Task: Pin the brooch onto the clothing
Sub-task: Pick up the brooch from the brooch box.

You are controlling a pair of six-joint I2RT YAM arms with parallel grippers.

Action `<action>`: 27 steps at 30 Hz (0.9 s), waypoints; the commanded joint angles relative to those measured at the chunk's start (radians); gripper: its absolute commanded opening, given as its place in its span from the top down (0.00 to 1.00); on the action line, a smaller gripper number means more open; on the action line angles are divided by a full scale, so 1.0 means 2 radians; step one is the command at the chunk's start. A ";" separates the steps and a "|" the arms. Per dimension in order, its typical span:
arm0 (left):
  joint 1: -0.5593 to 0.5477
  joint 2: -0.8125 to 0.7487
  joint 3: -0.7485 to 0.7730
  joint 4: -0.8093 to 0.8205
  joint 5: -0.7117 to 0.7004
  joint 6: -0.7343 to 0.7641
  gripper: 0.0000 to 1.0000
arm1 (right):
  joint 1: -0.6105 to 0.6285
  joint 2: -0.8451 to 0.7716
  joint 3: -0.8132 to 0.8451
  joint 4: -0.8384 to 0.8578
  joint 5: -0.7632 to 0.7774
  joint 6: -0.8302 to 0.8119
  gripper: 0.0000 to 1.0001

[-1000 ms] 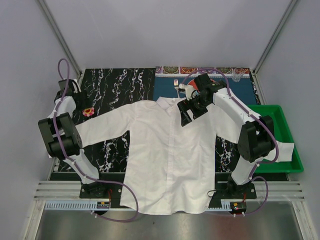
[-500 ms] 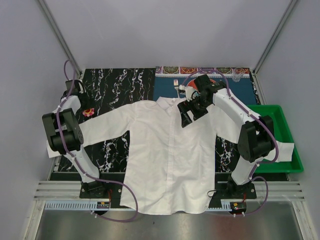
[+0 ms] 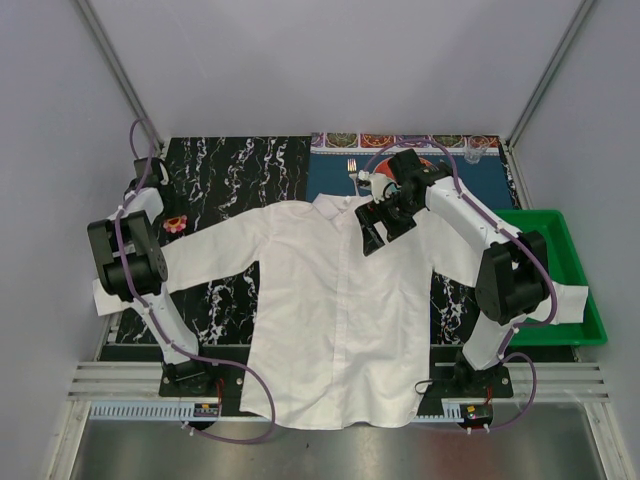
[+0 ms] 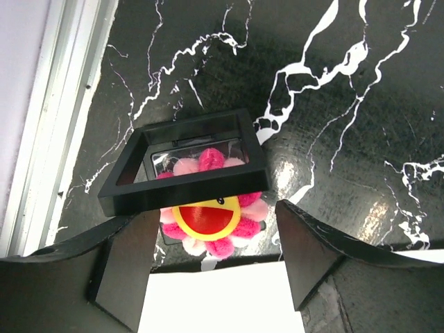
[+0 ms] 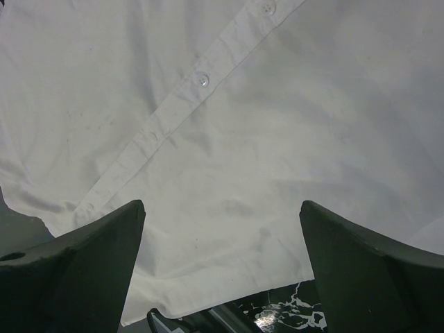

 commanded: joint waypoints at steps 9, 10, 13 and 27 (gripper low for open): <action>-0.002 0.005 0.021 0.006 -0.030 0.006 0.30 | -0.001 0.008 0.010 -0.009 -0.003 -0.002 0.00; -0.002 0.006 0.021 0.005 -0.030 0.006 0.30 | 0.000 0.008 0.011 -0.009 -0.004 -0.003 0.00; -0.003 0.010 0.024 0.001 -0.039 0.008 0.30 | 0.000 0.008 0.013 -0.010 -0.003 -0.003 0.00; -0.002 0.019 0.035 -0.006 -0.036 0.010 0.23 | 0.000 0.006 0.011 -0.011 0.000 -0.005 0.00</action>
